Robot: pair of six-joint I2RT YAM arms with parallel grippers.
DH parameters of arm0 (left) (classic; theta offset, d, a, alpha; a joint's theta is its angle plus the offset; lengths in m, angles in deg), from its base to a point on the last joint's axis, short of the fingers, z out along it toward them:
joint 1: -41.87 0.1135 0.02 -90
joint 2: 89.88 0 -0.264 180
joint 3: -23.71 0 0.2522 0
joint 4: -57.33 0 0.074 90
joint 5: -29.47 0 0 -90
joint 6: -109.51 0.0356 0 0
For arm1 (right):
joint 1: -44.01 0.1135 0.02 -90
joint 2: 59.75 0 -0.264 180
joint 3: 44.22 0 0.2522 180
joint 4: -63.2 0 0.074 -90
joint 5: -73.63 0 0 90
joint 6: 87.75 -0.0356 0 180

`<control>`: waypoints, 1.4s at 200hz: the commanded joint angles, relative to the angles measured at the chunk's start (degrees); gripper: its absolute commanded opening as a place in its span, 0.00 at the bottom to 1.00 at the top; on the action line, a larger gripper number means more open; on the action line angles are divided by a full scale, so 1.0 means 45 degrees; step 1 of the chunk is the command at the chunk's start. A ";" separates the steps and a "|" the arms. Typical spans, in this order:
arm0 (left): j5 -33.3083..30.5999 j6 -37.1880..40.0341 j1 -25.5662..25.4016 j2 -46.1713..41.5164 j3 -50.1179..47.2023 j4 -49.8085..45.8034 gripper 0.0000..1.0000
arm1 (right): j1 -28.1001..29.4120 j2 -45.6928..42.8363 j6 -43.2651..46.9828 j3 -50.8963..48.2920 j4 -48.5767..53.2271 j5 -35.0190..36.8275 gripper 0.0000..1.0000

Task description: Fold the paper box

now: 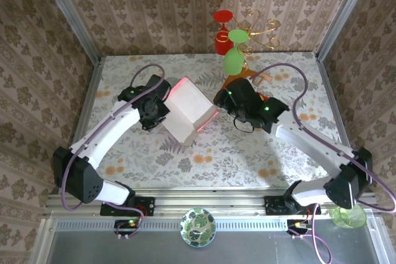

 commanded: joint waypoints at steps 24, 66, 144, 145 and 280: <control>-0.0826 0.8695 0.0415 0.1433 0.2628 -0.0757 0.00 | -0.0912 -0.0319 0.1838 0.0364 -0.0398 -0.2285 0.68; -0.0615 1.3951 0.0274 0.3233 0.5261 -0.1694 0.00 | -0.2044 0.0513 0.1528 0.1697 -0.0178 -0.4269 0.59; -0.1078 1.9528 -0.0863 0.4777 0.7227 -0.2640 0.00 | -0.2157 -0.1640 1.2735 -0.4784 -1.0507 -0.5862 0.59; -0.1043 1.9597 -0.0881 0.4777 0.7223 -0.2638 0.00 | -0.2165 -0.1648 1.2818 -0.4853 -1.0633 -0.5874 0.59; -0.0010 2.1559 -0.2016 0.5300 0.7093 -0.2379 0.00 | -0.2101 0.2374 1.5560 -0.3672 -1.1066 -0.7054 0.51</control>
